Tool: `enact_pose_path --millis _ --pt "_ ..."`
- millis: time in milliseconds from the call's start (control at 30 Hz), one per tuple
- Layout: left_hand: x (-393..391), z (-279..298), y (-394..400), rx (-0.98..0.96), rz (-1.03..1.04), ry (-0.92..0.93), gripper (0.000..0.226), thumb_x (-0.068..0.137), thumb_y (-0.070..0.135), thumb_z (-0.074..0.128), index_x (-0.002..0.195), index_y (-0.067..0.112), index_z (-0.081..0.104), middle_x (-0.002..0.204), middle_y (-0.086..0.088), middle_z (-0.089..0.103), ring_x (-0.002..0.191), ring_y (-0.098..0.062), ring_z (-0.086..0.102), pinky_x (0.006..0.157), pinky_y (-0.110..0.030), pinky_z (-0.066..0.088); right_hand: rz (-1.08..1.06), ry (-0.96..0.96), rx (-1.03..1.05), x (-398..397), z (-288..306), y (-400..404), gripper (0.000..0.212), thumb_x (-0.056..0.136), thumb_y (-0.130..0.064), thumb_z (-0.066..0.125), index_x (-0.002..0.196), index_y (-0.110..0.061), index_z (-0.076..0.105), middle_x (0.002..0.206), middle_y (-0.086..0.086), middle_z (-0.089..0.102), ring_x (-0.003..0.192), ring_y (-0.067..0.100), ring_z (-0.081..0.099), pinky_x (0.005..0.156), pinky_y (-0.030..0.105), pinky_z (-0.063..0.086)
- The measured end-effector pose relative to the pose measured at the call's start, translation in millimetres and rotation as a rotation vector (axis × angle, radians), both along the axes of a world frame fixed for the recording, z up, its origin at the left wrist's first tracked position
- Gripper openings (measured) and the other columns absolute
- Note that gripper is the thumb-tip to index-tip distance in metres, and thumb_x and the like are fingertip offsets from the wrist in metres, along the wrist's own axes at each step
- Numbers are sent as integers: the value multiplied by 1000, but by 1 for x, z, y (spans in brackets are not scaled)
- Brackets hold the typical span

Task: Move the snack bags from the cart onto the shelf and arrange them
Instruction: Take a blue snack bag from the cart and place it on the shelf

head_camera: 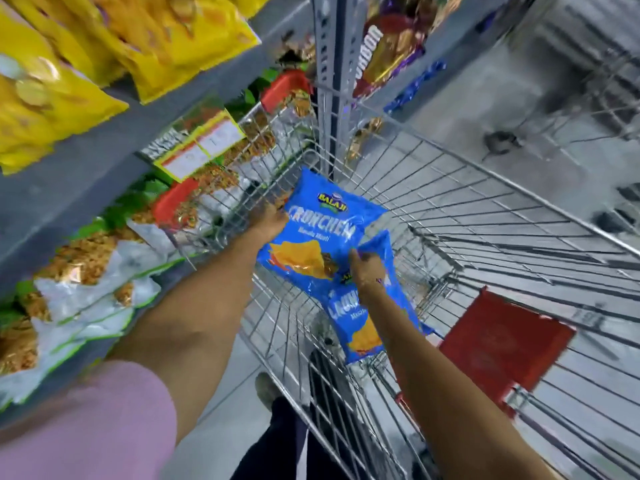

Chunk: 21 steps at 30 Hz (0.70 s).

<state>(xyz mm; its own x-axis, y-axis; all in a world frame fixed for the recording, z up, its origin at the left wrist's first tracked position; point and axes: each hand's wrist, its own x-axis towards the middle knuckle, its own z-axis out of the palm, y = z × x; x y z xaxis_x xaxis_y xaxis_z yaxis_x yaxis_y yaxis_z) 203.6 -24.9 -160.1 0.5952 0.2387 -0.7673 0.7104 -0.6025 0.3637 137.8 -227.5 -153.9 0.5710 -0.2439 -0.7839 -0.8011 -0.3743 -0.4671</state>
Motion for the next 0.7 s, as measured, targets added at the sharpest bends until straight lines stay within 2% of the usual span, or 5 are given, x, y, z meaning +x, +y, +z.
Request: enact_pose_path --millis 100,300,433,500,700 --pt "1 -49 4 -90 78 63 56 97 33 42 130 -13 40 88 -41 50 56 -32 47 51 -36 36 -100 32 10 8 -12 12 51 88 -46 56 106 2 54 100 24 58 110 38 58 84 41 45" --pt "0 -23 -7 -106 95 -20 52 99 39 34 138 6 42 98 -12 46 90 -20 48 75 -34 37 -173 66 59 10 -24 21 69 83 -51 62 123 3 46 115 21 57 115 37 55 89 43 45" --pt "-5 1 -7 -162 121 -103 45 96 31 47 94 -13 57 80 -38 52 67 -27 51 56 -40 30 -209 -3 78 9 -19 20 55 86 -38 65 120 2 50 118 22 57 114 38 55 90 45 44" --pt "-6 6 -7 -149 131 -142 45 95 28 52 57 8 38 53 -15 28 42 -13 36 46 -28 23 -241 -48 91 4 -14 19 56 85 -35 66 121 5 51 117 19 59 109 35 57 83 41 45" --pt "-13 52 -11 -180 127 -298 50 90 27 61 52 20 28 52 -2 23 47 -15 27 54 -30 19 -322 -232 193 -17 28 13 35 86 -26 67 109 -6 50 86 0 48 85 21 46 76 35 38"
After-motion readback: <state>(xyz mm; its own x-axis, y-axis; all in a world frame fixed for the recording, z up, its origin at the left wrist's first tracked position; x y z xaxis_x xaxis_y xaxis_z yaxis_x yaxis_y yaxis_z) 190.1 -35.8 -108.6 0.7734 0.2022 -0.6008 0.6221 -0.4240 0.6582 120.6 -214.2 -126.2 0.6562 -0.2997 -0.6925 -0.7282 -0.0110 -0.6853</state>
